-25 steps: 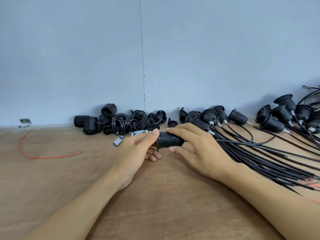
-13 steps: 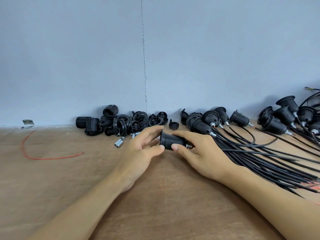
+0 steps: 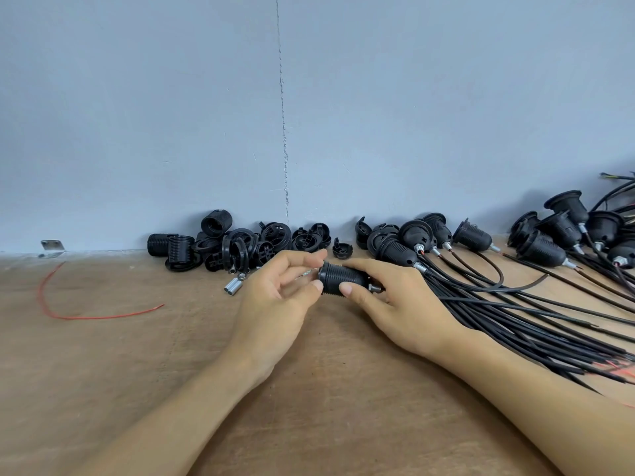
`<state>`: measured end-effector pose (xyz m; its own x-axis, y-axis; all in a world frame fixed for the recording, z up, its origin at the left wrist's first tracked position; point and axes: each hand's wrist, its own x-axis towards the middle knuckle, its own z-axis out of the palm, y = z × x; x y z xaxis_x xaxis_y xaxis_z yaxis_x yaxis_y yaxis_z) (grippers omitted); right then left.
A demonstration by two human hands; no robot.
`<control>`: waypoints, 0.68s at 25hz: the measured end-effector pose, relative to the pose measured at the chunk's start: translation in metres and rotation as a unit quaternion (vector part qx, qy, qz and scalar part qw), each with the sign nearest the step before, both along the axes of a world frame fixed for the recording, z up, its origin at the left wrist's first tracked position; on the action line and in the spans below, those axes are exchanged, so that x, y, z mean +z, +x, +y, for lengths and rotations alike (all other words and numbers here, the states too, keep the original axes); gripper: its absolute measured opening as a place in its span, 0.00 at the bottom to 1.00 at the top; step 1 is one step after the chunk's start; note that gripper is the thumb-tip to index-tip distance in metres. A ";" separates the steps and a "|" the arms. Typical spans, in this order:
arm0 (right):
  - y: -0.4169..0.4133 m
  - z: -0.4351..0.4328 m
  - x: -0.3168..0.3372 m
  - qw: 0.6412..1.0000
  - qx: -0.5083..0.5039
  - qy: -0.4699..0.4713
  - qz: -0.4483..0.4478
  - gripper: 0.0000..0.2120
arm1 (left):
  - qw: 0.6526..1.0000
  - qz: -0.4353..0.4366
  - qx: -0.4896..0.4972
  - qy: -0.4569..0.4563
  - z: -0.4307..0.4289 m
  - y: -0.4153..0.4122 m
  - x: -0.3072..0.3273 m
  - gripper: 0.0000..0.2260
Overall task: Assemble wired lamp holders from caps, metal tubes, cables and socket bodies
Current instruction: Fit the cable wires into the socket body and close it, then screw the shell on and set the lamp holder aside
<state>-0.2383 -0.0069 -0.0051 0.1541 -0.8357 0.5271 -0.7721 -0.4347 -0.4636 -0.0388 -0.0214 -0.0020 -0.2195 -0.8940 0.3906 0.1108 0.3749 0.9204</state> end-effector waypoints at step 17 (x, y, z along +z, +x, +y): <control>0.001 0.002 0.003 1.000 -0.017 -0.001 0.016 0.22 | 0.997 -0.004 0.064 0.046 -0.006 0.004 -0.001 0.05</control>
<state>-0.2369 -0.0048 -0.0026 0.1429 -0.8399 0.5236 -0.8007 -0.4090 -0.4377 -0.0349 -0.0271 -0.0032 -0.1043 -0.9468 0.3045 0.0603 0.2996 0.9522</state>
